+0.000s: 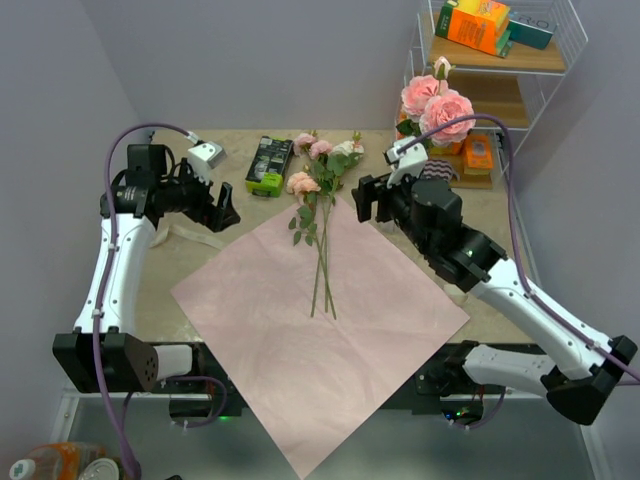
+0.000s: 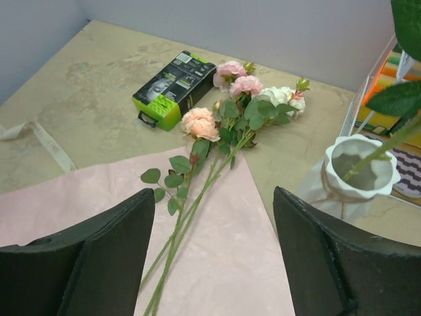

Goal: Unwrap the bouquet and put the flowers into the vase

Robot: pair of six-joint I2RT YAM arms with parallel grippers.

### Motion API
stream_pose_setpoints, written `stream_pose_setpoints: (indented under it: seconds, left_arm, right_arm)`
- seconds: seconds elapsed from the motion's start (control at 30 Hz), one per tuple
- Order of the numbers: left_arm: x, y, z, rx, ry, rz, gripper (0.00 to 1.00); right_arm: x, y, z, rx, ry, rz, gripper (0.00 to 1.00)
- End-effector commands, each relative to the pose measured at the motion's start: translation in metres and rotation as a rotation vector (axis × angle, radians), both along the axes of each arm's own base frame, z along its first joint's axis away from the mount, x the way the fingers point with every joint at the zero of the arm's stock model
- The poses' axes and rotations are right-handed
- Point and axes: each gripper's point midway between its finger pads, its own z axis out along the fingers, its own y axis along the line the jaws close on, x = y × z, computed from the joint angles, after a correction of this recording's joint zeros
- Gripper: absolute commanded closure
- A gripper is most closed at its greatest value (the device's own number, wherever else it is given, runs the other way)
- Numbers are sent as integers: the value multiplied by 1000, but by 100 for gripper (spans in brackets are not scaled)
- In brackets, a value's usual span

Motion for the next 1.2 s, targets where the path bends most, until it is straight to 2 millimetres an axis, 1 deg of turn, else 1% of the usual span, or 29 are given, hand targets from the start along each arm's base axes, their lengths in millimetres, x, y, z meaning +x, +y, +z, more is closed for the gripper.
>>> stream_pose_setpoints:
  seconds: [0.0,0.03,0.07,0.13,0.23,0.27,0.3,0.33,0.37,0.4,0.43,0.47,0.53,0.57,0.6,0.67,0.7,0.77,0.8,0.83,0.87,0.9,0.93,0.97,1.0,1.03,1.07,1.13,1.17]
  left_arm:
    - [3,0,18,-17,-43,15,1]
    - [3,0,17,-17,-42,13,1]
    - [3,1,15,-14,-41,15,1]
    - [2,1,11,-11,-34,14,1]
    - [0,2,10,-4,-37,13,1]
    - [0,2,10,-5,-38,12,1]
    - [0,1,10,-6,-41,10,1]
    - [0,1,10,-6,-40,8,1]
    - [-1,0,10,-11,-41,5,1]
    - [0,0,9,-12,-41,4,1]
    - [0,-1,9,-16,-41,2,1]
    - [1,-1,8,-18,-41,2,1]
    - [1,-1,6,-19,-34,3,1]
    - [2,0,5,-17,-32,7,1]
    - [2,0,5,-17,-27,11,1]
    - [2,1,5,-8,-25,15,1]
    - [2,2,5,-2,-32,13,1]
    - [0,4,6,9,-39,15,1]
    - [1,4,6,12,-43,17,1]
    - [0,4,6,14,-44,17,1]
    - [0,5,6,15,-41,17,1]
    - [-1,5,5,16,-41,15,1]
    - [0,5,5,16,-43,14,1]
    - [-1,5,4,15,-38,15,1]
    - [-2,5,4,16,-35,14,1]
    - [-2,5,4,17,-35,13,1]
    - [-3,5,3,19,-33,11,1]
    - [-3,6,4,29,-43,10,1]
    - [-3,6,4,33,-45,10,1]
  right_arm:
    - [-16,-23,30,72,-99,-75,22]
    - [-21,-31,40,90,-124,-90,21]
    - [-22,-34,45,91,-137,-96,21]
    - [-31,-42,62,117,-168,-96,21]
    - [-45,-42,68,121,-196,-69,22]
    - [-49,-41,67,119,-196,-57,22]
    - [-54,-33,62,107,-181,-28,22]
    - [-56,-27,54,84,-163,-9,21]
    - [-53,-22,38,28,-125,-31,21]
    - [-61,-7,27,-8,-107,0,21]
    - [-61,-2,15,-54,-90,-25,21]
    - [-62,13,-10,-148,-53,-42,21]
    - [-63,29,-36,-226,-16,-62,21]
    - [-63,43,-56,-288,-3,-82,21]
    - [-62,47,-64,-296,11,-99,21]
    - [-60,57,-82,-238,46,-130,23]
    - [-58,63,-95,-236,63,-138,29]
    - [-54,72,-111,-208,94,-162,35]
    - [-50,79,-133,-257,120,-178,37]
    - [-48,84,-144,-256,143,-196,39]
    - [-40,82,-150,-274,162,-225,40]
    - [-34,83,-165,-291,195,-241,41]
    - [-29,87,-188,-304,249,-242,43]
    - [-17,83,-195,-290,271,-260,43]
    - [-14,84,-203,-280,289,-250,43]
    - [-14,91,-210,-269,314,-205,43]
    - [-6,91,-211,-239,314,-204,43]
    - [0,92,-216,-233,328,-202,44]
    - [6,94,-218,-230,335,-205,44]
